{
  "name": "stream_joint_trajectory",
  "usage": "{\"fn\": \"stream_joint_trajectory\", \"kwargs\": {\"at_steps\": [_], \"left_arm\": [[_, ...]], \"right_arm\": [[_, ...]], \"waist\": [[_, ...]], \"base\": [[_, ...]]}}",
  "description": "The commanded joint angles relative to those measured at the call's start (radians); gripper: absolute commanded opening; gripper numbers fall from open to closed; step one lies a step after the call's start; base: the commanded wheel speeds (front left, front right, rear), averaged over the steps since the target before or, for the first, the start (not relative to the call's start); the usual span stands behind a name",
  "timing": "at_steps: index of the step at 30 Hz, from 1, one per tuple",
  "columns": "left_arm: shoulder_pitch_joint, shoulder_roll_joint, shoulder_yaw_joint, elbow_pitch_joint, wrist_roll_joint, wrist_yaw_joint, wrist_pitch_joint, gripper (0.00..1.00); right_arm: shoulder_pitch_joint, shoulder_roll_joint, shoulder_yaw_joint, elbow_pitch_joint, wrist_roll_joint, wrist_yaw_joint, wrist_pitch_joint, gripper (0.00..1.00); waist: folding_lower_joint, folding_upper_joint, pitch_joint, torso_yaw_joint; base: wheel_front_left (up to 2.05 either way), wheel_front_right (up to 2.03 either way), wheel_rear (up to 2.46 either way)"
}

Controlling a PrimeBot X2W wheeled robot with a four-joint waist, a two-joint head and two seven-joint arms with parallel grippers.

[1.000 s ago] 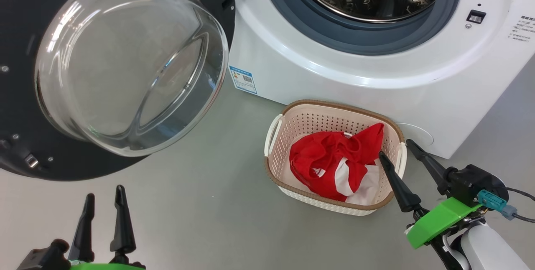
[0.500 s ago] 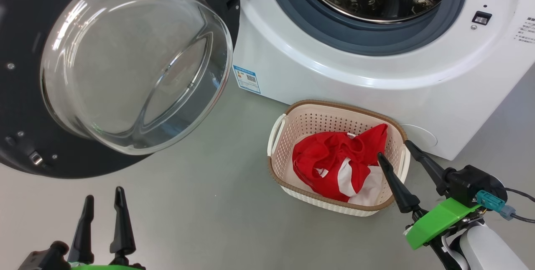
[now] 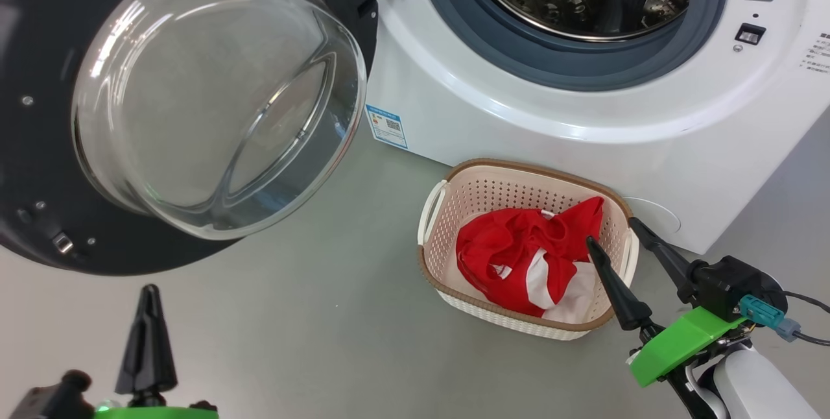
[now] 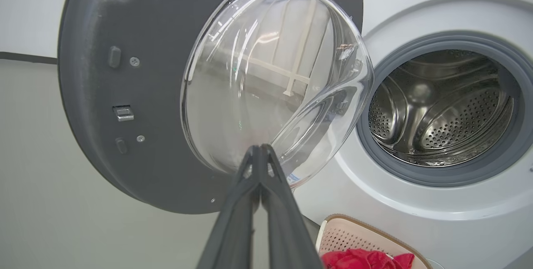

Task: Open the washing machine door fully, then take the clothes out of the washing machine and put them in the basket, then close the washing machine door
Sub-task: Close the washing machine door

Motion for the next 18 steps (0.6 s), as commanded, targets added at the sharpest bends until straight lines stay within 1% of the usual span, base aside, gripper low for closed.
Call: {"fn": "stream_joint_trajectory", "kwargs": {"at_steps": [1,4,9,12,15,16,18], "left_arm": [[-0.024,0.018,0.047,-0.040,0.000,-0.011,-0.005,0.00],[-0.046,0.018,0.075,-0.075,0.001,-0.028,-0.005,0.00],[-0.093,0.023,0.150,-0.149,-0.002,-0.056,-0.005,0.00],[-0.131,0.056,0.194,-0.191,-0.027,-0.065,-0.005,0.00],[-0.181,0.107,0.236,-0.212,-0.084,-0.069,-0.005,0.00],[-0.181,0.107,0.236,-0.212,-0.084,-0.069,-0.005,0.00],[-0.228,0.155,0.258,-0.206,-0.146,-0.070,0.000,0.00]], "right_arm": [[-0.010,-0.004,0.011,-0.025,0.004,0.002,-0.005,1.00],[-0.006,-0.004,0.006,-0.025,0.002,0.002,-0.005,1.00],[0.001,0.001,0.001,-0.027,-0.001,0.002,-0.005,1.00],[0.005,0.003,0.000,-0.028,-0.001,0.002,-0.005,1.00],[0.006,0.001,-0.004,-0.030,-0.002,0.002,-0.005,1.00],[0.006,0.001,-0.004,-0.030,-0.002,0.002,-0.005,1.00],[0.002,-0.003,-0.005,-0.030,-0.004,0.002,-0.005,1.00]], "waist": [[0.0000,0.0000,0.000,0.003],[0.0000,0.0000,-0.002,0.009],[0.0000,0.0000,-0.007,0.013],[0.0000,0.0000,-0.009,0.013],[0.0000,0.0000,-0.003,0.015],[0.0000,0.0000,-0.003,0.015],[0.0000,0.0000,0.005,0.017]], "base": [[0.00,0.00,0.00],[0.00,0.00,0.00],[0.00,0.00,0.00],[0.00,0.00,0.00],[0.00,0.00,0.00],[0.00,0.00,0.00],[0.00,0.00,0.00]]}}
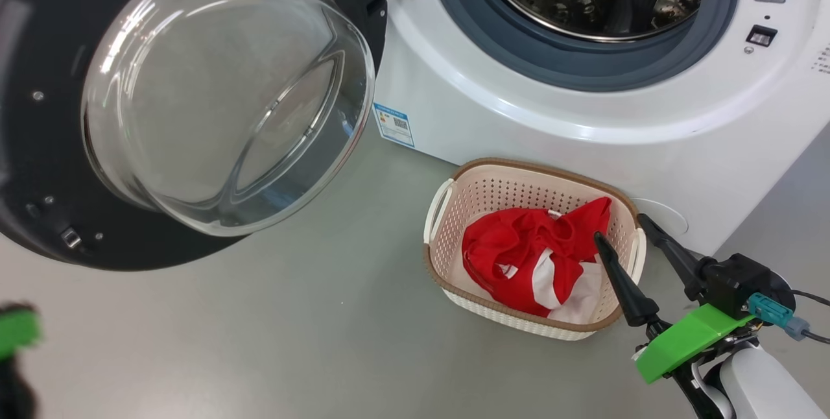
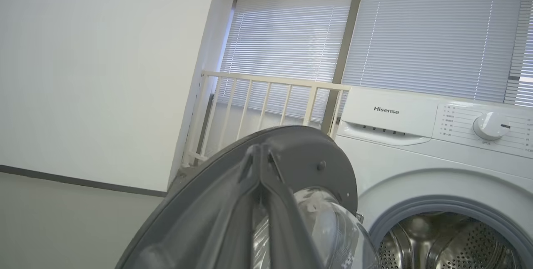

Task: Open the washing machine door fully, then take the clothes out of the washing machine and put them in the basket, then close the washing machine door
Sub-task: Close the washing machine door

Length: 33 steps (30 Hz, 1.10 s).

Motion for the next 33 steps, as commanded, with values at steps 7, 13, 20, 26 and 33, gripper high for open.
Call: {"fn": "stream_joint_trajectory", "kwargs": {"at_steps": [7,13,20,26,33], "left_arm": [[-0.218,0.200,0.093,0.094,-0.236,-0.007,0.093,0.00],[-0.363,0.313,0.143,0.321,-0.458,-0.007,0.244,0.00],[-0.482,0.397,0.157,0.591,-0.646,0.013,0.500,0.00],[-0.537,0.437,0.125,0.762,-0.719,0.048,0.701,0.00],[-0.568,0.464,0.069,0.894,-0.742,0.043,0.871,0.00]], "right_arm": [[-0.017,-0.014,0.019,-0.025,-0.006,0.002,-0.005,1.00],[-0.026,-0.017,0.023,-0.023,-0.007,0.002,-0.005,1.00],[-0.032,-0.021,0.021,-0.022,-0.006,0.002,-0.005,1.00],[-0.036,-0.027,0.020,-0.022,-0.007,0.002,-0.005,1.00],[-0.051,-0.041,0.032,-0.021,-0.007,0.002,-0.005,1.00]], "waist": [[0.0000,0.0000,0.020,0.001],[0.0000,0.0000,0.031,-0.009],[0.0000,0.0000,0.037,-0.013],[0.0000,0.0000,0.049,-0.010],[0.0000,0.0000,0.070,-0.014]], "base": [[0.00,0.00,0.00],[0.00,0.00,0.00],[0.00,0.00,0.00],[0.00,0.00,0.00],[0.00,0.00,0.00]]}}
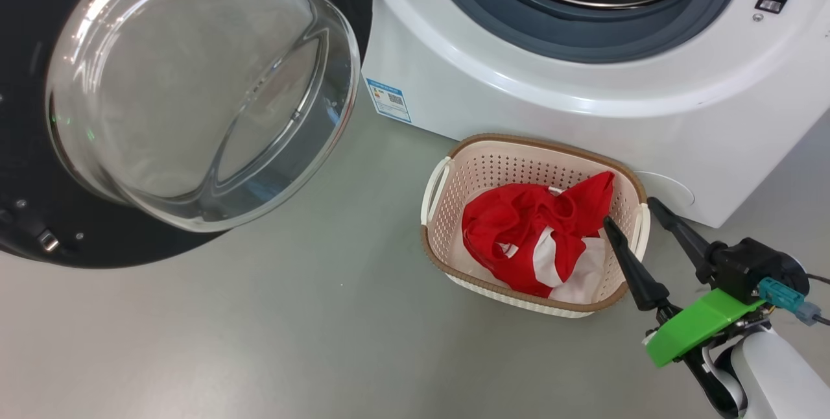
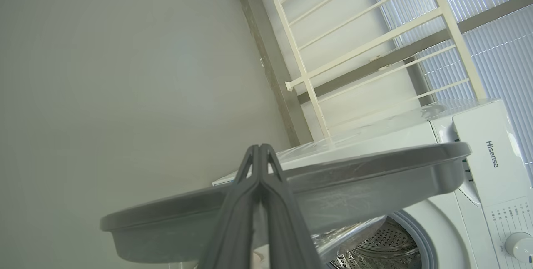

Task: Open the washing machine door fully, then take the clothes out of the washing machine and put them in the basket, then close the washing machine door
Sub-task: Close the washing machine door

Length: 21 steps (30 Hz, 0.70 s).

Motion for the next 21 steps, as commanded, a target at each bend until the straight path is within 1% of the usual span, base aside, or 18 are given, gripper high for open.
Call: {"fn": "stream_joint_trajectory", "kwargs": {"at_steps": [1,7,12,16,21], "left_arm": [[-0.037,0.091,0.021,0.006,-0.005,-0.001,0.016,0.00],[-0.080,0.092,0.017,0.078,-0.031,-0.013,0.075,0.00],[-0.085,0.091,0.007,0.096,-0.041,-0.028,0.121,0.00],[-0.073,0.088,-0.009,0.080,-0.056,-0.041,0.188,0.00],[-0.045,0.081,-0.025,0.020,-0.084,-0.048,0.281,0.00]], "right_arm": [[-0.023,-0.008,0.029,-0.022,-0.007,0.002,-0.005,1.00],[-0.038,-0.019,0.038,-0.018,-0.006,0.002,-0.005,1.00],[-0.046,-0.019,0.039,-0.017,-0.007,0.002,-0.005,1.00],[-0.047,-0.017,0.036,-0.016,-0.008,0.002,-0.005,1.00],[-0.041,-0.011,0.031,-0.017,-0.009,0.002,-0.005,1.00]], "waist": [[0.0000,0.0000,0.008,-0.005],[0.0000,0.0000,0.024,-0.016],[0.0000,0.0000,0.031,-0.023],[0.0000,0.0000,0.033,-0.026],[0.0000,0.0000,0.025,-0.025]], "base": [[0.00,0.00,0.00],[0.00,0.00,0.00],[0.00,0.00,0.00],[0.00,0.00,0.00],[0.00,0.00,0.00]]}}
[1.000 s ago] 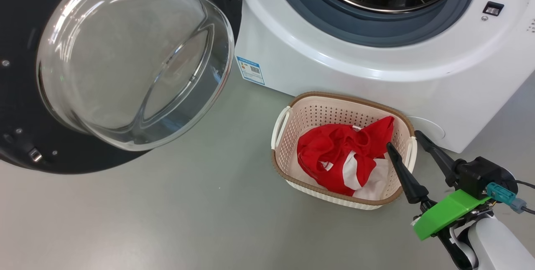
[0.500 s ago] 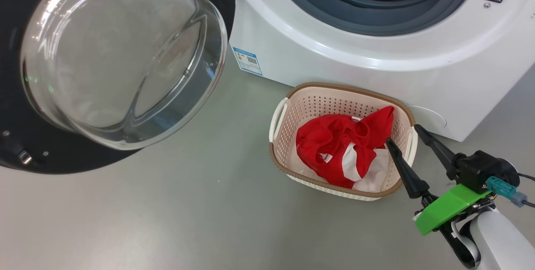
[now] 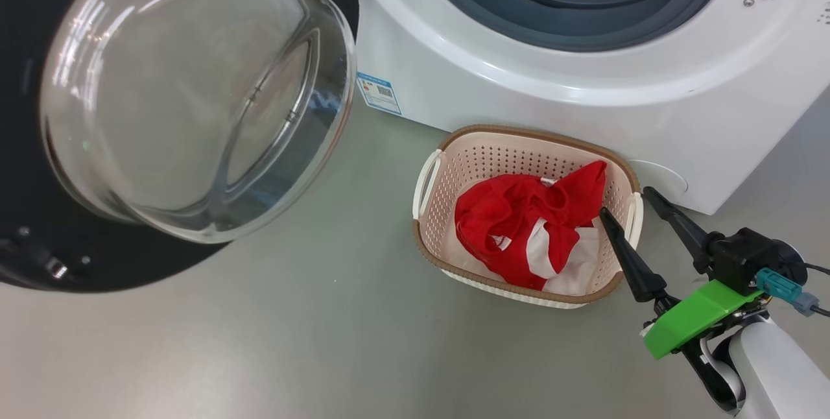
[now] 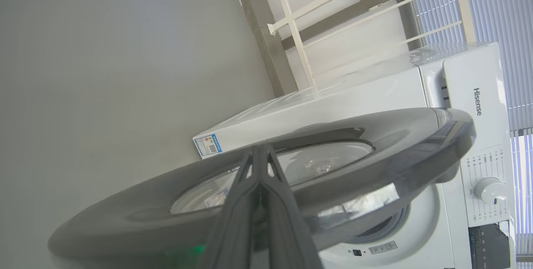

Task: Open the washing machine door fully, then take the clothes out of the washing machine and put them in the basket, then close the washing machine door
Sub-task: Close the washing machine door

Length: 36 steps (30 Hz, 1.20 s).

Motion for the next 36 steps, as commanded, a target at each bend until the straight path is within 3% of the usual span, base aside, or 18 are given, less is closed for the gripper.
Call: {"fn": "stream_joint_trajectory", "kwargs": {"at_steps": [1,9,17,28,36], "left_arm": [[0.018,0.050,0.005,-0.047,-0.016,-0.018,0.036,0.00],[0.138,0.032,-0.013,-0.321,-0.112,-0.019,0.241,0.00],[0.245,0.005,-0.024,-0.558,-0.180,-0.019,0.359,0.00],[0.304,-0.094,-0.099,-0.878,-0.231,-0.019,0.428,0.00],[0.272,-0.170,-0.157,-0.963,-0.231,-0.018,0.412,0.00]], "right_arm": [[-0.006,0.000,0.012,-0.021,-0.008,0.002,-0.005,1.00],[-0.001,0.009,0.011,-0.024,-0.008,0.002,-0.005,1.00],[0.007,0.017,0.003,-0.033,-0.008,0.002,-0.005,1.00],[0.016,0.034,-0.027,-0.048,-0.016,0.002,-0.005,1.00],[0.013,0.055,-0.043,-0.059,-0.023,0.002,-0.005,1.00]], "waist": [[0.0000,-0.0001,-0.004,0.000],[0.0000,-0.0001,-0.021,-0.003],[0.0000,-0.0001,-0.031,-0.029],[0.0000,-0.0001,-0.022,-0.096],[0.0000,-0.0001,-0.009,-0.166]], "base": [[0.00,0.00,0.00],[0.00,0.00,0.00],[0.00,0.00,0.00],[0.00,0.00,0.00],[0.00,0.00,0.00]]}}
